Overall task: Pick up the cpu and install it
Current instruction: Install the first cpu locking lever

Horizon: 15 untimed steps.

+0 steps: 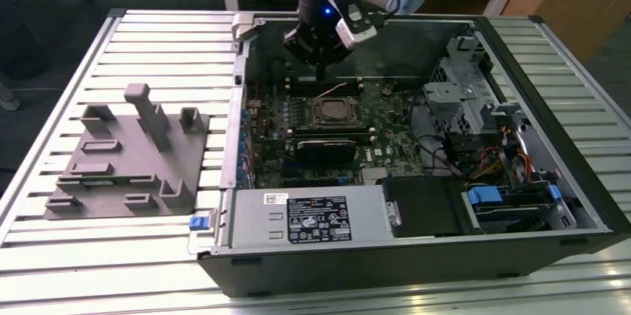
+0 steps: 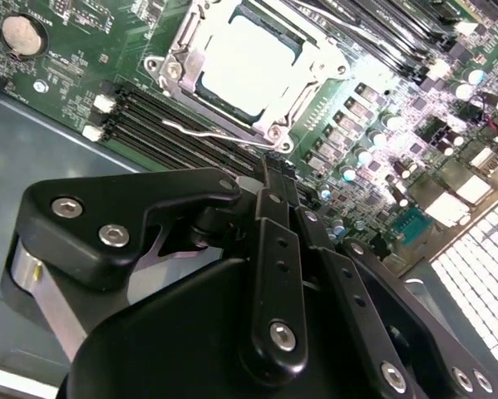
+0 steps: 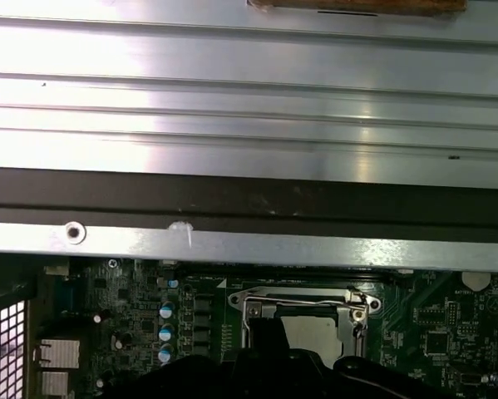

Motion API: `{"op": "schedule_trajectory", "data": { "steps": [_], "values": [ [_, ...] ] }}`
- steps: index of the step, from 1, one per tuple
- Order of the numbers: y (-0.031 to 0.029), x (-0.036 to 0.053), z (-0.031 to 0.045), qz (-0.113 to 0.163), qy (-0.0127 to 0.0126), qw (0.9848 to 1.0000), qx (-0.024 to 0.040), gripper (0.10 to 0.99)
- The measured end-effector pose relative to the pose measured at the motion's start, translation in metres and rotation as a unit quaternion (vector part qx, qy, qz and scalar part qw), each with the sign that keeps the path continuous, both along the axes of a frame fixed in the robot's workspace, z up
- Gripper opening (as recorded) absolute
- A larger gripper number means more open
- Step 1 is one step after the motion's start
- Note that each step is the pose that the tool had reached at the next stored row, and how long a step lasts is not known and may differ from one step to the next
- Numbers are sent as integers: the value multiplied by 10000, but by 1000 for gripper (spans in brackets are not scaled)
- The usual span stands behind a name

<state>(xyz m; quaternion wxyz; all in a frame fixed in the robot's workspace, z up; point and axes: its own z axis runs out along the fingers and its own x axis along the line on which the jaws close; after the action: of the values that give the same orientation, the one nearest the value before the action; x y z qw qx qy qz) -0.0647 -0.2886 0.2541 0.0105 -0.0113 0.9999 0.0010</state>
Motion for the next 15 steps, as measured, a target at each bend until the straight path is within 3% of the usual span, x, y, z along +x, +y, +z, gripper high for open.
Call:
{"op": "schedule_trajectory", "data": {
  "steps": [10, 13, 15],
  "values": [
    [0, 48, -43, 1, 0, 10000, 7, 106],
    [-1, 54, -56, 0, 1, 9999, 160, 106],
    [-1, 66, -80, 0, -1, 9998, 204, 106]
  ]
}}
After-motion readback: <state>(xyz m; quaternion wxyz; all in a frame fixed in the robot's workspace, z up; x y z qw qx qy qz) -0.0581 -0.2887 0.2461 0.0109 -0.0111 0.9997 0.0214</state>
